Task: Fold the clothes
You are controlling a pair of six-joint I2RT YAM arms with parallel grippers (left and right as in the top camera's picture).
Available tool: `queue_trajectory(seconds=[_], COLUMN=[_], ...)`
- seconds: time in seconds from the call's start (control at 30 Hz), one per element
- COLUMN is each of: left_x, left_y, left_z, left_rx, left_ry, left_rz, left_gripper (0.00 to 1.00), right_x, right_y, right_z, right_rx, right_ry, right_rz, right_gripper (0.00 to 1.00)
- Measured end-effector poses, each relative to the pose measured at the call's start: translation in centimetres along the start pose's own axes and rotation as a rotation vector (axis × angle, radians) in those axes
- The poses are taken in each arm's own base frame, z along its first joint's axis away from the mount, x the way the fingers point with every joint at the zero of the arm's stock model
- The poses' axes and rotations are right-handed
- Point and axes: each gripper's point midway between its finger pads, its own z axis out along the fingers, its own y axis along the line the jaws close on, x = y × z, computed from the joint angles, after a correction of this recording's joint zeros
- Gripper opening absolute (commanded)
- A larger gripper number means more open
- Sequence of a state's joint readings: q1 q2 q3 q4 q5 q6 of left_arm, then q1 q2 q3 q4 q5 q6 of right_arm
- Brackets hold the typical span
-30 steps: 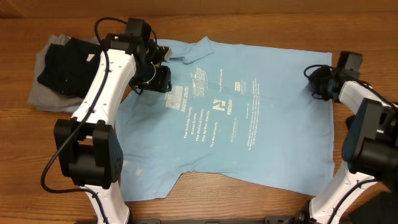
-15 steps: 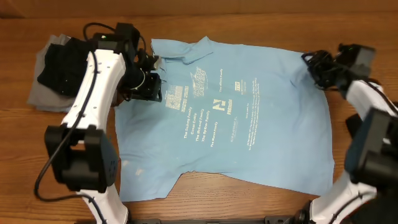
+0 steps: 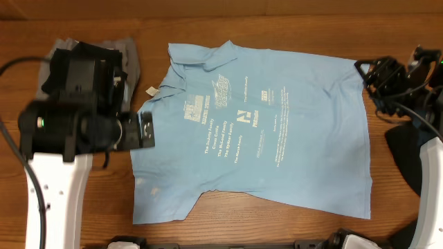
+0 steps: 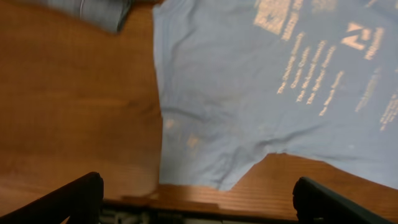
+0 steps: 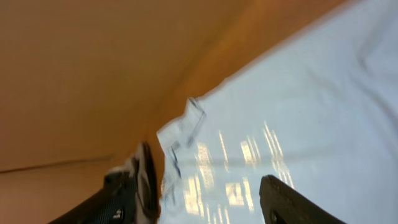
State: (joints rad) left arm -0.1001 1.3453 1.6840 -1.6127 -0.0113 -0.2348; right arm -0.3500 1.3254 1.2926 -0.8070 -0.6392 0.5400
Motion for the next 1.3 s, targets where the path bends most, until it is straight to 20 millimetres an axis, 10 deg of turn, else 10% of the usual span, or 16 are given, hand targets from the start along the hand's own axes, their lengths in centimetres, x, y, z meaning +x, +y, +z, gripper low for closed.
queue_trajectory(seconds=[0.4, 0.93, 1.3], left_x=[8.5, 11.8, 13.9], left_y=[1.2, 0.9, 0.5], left_z=[14.3, 20.5, 21.0], left_rx=[-0.05, 0.041, 0.046], left_ry=[0.266, 0.318, 0.434], left_rz=[-0.166, -0.286, -0.304], left_gripper=[1.0, 1.0, 0.93], right_x=[5.8, 8.0, 8.0], right_y=[-8.2, -11.7, -12.0], right_z=[-1.9, -2.0, -1.9], right_rx=[0.411, 0.536, 0.544], right_ry=[0.165, 0.23, 0.228], right_rz=[0.107, 0.131, 0.13], right_gripper=[0.85, 0.88, 0.88])
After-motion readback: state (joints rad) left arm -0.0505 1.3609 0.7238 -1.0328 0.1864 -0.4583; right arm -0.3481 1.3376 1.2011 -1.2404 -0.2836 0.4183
